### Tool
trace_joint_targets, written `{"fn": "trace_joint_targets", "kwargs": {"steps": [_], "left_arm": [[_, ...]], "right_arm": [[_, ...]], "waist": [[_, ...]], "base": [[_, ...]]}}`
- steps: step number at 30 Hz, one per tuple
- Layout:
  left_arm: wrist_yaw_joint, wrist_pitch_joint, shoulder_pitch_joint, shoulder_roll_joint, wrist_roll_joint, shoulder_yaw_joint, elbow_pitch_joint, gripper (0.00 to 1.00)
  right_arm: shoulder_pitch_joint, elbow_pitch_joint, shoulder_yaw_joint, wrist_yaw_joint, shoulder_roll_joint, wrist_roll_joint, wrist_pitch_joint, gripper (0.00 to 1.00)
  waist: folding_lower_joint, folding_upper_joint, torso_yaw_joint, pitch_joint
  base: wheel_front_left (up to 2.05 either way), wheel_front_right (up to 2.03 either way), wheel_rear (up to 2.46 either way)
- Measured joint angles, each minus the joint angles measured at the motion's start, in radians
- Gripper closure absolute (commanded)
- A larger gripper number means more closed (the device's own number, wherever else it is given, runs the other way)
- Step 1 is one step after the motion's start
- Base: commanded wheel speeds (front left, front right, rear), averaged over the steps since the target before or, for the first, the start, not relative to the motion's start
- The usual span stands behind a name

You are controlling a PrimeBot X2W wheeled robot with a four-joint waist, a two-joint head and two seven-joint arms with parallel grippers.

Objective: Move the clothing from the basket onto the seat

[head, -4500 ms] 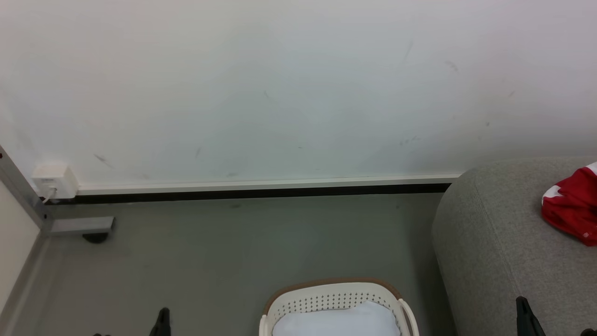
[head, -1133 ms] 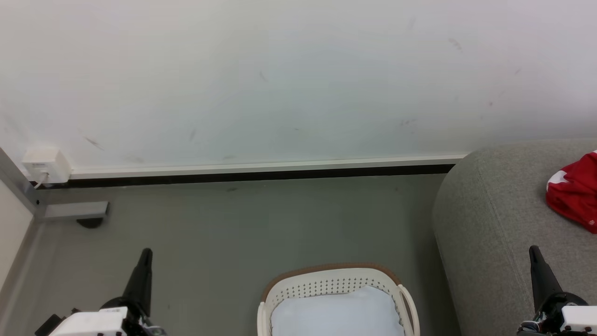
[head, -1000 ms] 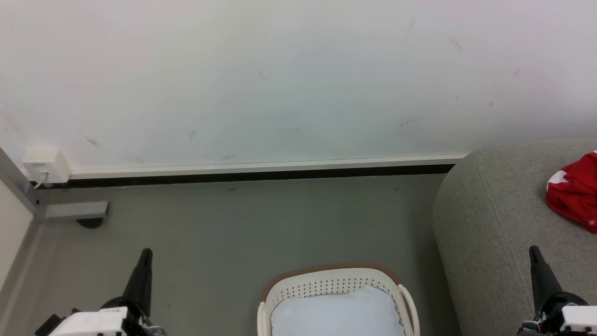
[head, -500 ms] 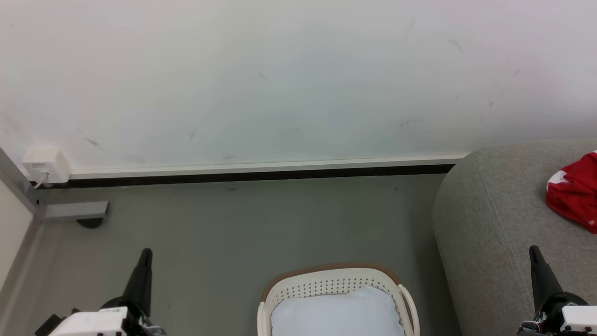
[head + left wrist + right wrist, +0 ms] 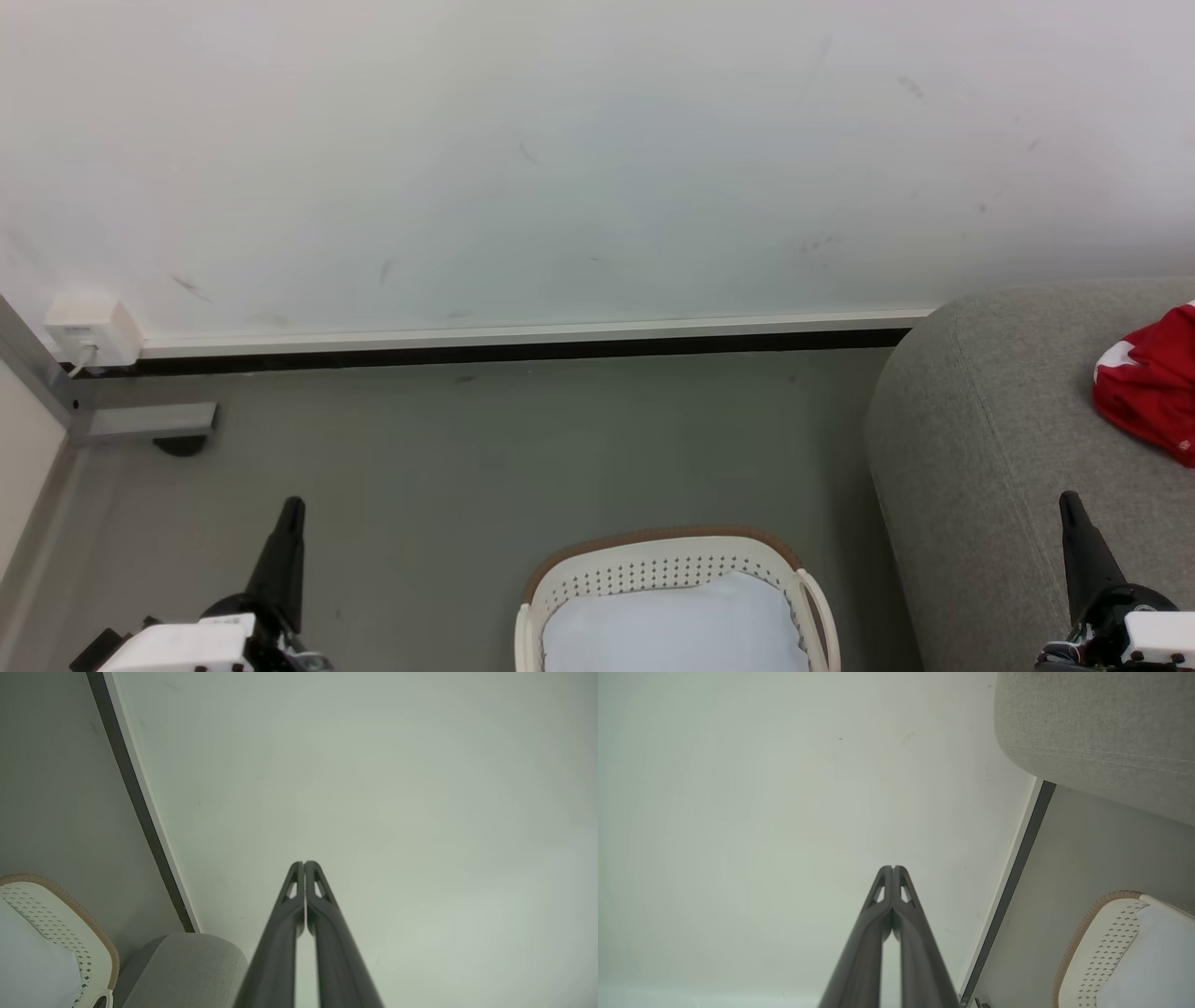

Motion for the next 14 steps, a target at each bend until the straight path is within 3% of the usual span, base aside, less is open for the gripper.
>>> {"fn": "trace_joint_targets", "kwargs": {"steps": [14], "left_arm": [[0.000,0.000,0.000,0.000,0.000,0.000,0.000,1.00]], "right_arm": [[0.000,0.000,0.000,0.000,0.000,0.000,0.000,1.00]], "waist": [[0.0000,0.0000,0.000,0.000]], "base": [[0.00,0.00,0.00]]}}
